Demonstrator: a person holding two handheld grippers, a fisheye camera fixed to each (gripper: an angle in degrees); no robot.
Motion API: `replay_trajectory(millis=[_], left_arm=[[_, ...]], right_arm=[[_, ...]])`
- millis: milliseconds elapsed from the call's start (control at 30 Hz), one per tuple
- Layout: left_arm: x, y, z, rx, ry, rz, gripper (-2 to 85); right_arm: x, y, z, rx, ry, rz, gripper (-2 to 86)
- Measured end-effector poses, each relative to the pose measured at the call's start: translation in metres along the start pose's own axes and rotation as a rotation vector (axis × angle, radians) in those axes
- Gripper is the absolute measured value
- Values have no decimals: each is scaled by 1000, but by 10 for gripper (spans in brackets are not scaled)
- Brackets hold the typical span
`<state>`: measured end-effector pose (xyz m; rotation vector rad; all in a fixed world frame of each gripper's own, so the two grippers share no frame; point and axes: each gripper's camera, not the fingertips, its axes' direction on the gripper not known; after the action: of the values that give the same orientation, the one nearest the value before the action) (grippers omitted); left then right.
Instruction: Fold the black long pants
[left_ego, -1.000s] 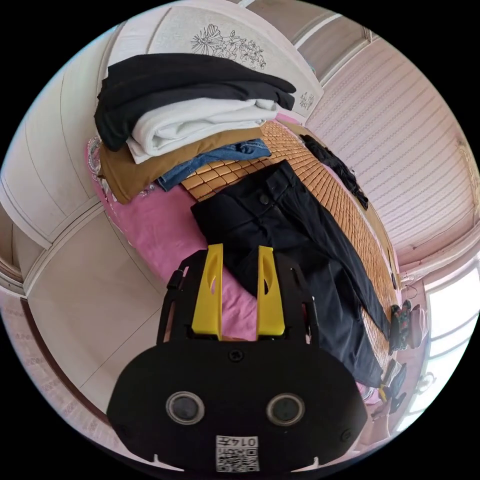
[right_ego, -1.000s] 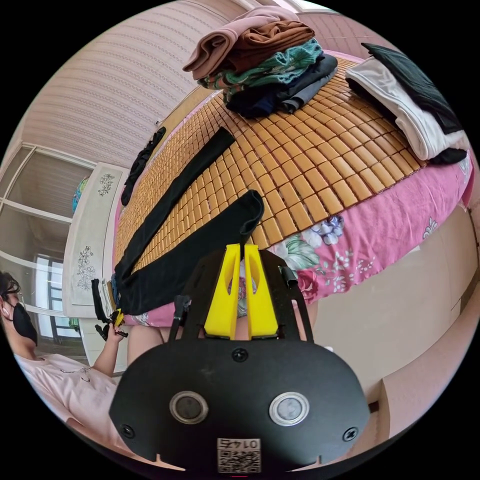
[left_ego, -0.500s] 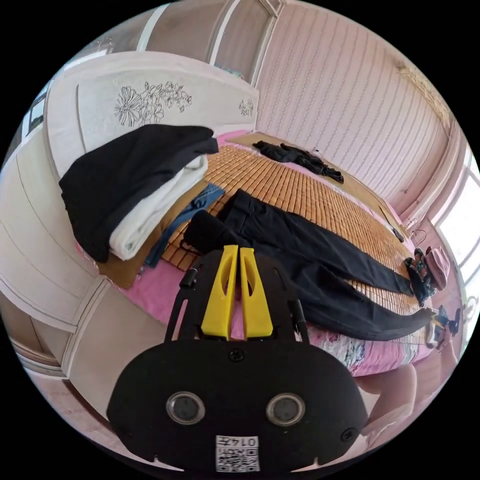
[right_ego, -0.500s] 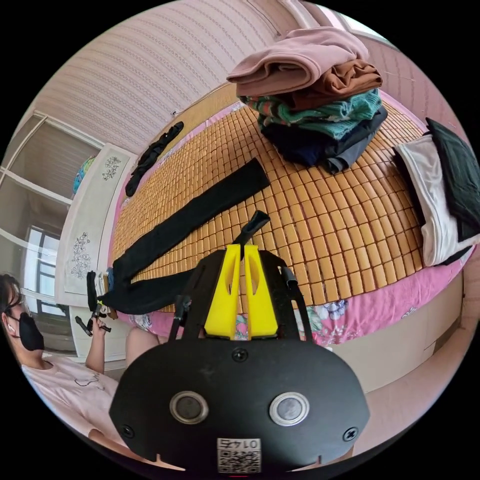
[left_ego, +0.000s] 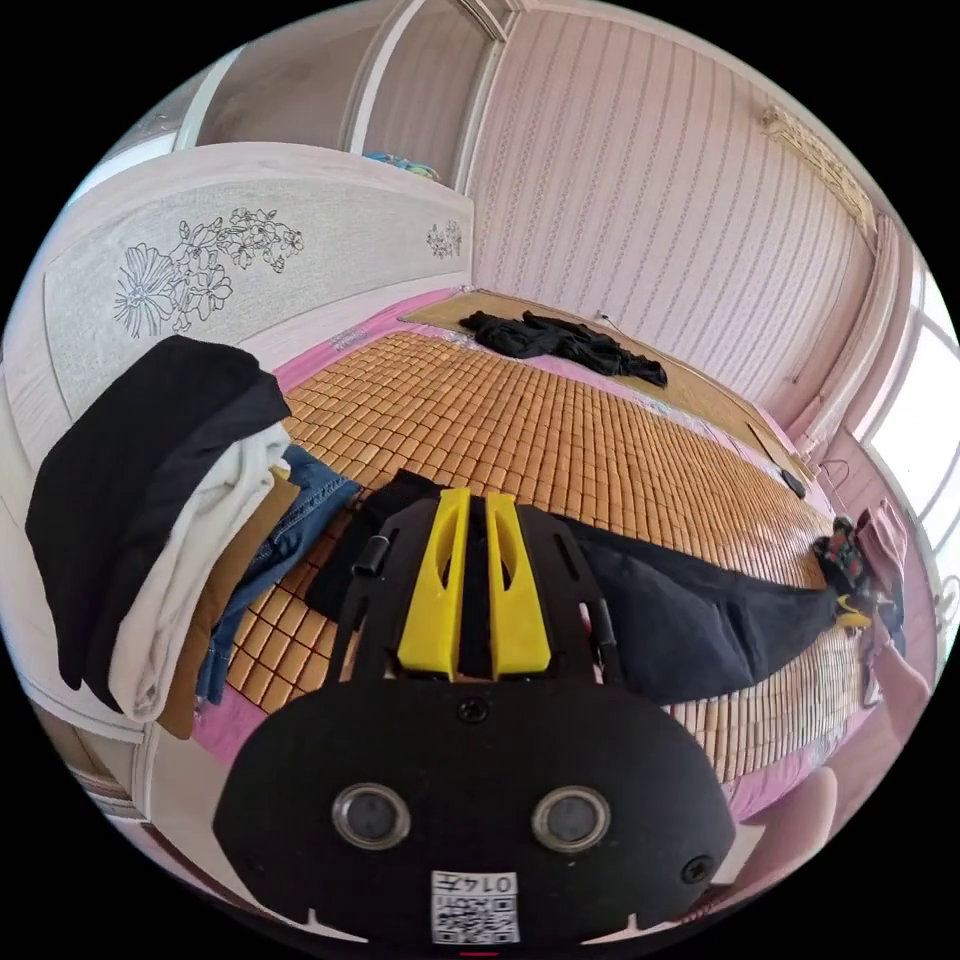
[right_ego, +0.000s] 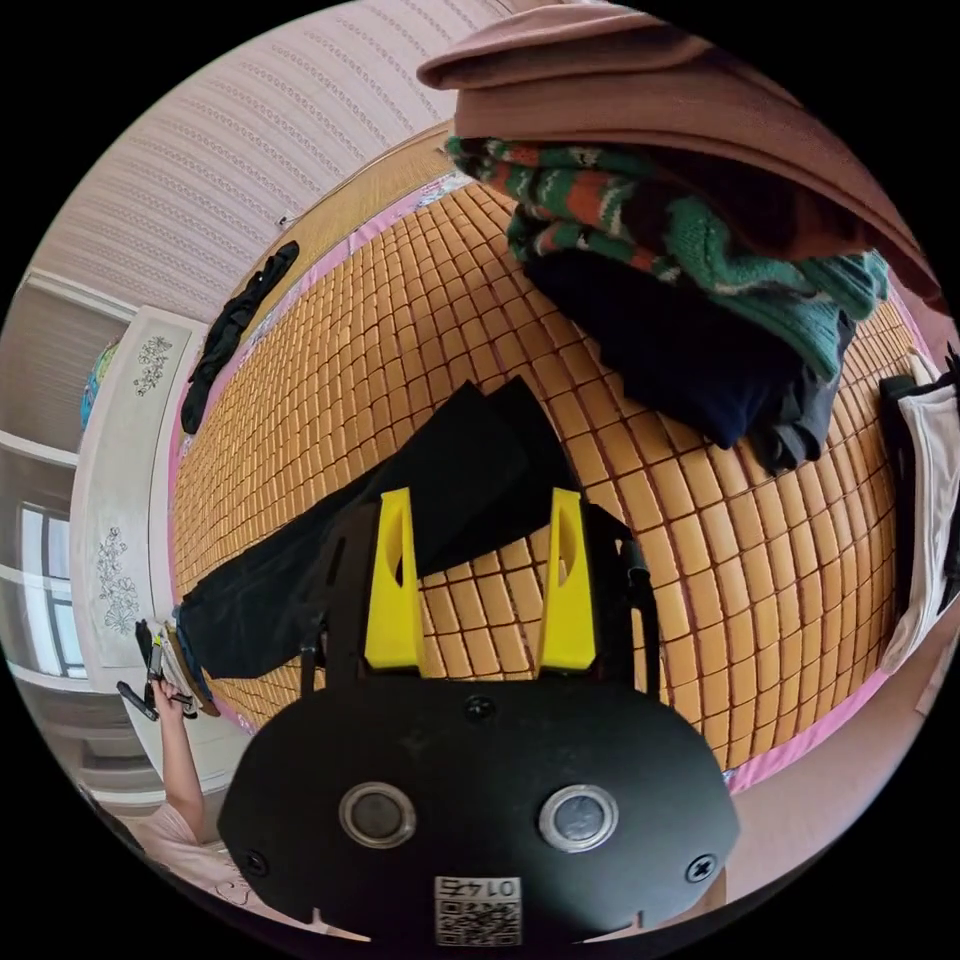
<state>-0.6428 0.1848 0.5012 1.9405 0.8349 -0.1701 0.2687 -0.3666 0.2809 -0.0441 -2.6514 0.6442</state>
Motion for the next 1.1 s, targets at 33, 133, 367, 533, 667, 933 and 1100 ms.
replay_trajectory(millis=[33, 133, 367, 533, 667, 933, 1100], left_arm=[[6, 6, 4, -20, 6, 27, 44], [42, 31, 32, -115, -51, 179, 45], [107, 58, 121, -338, -219, 358, -7], [129, 63, 133, -436, -250, 477, -10], [107, 69, 125, -519, -104, 390, -10], [102, 140, 73, -623, -80, 486, -10], [102, 193, 24, -558, -108, 549, -7]], right_arm=[[-1, 5, 13, -2, 15, -5, 169], [-11, 13, 27, 66, -31, -19, 132], [-59, 14, 62, 42, 118, -148, 31], [-85, 10, 76, -32, 218, -244, 10], [-97, 23, 82, -112, 301, -322, 3], [-56, 116, 62, -289, 236, -293, -2], [-33, 182, 50, -334, 285, -241, 6]])
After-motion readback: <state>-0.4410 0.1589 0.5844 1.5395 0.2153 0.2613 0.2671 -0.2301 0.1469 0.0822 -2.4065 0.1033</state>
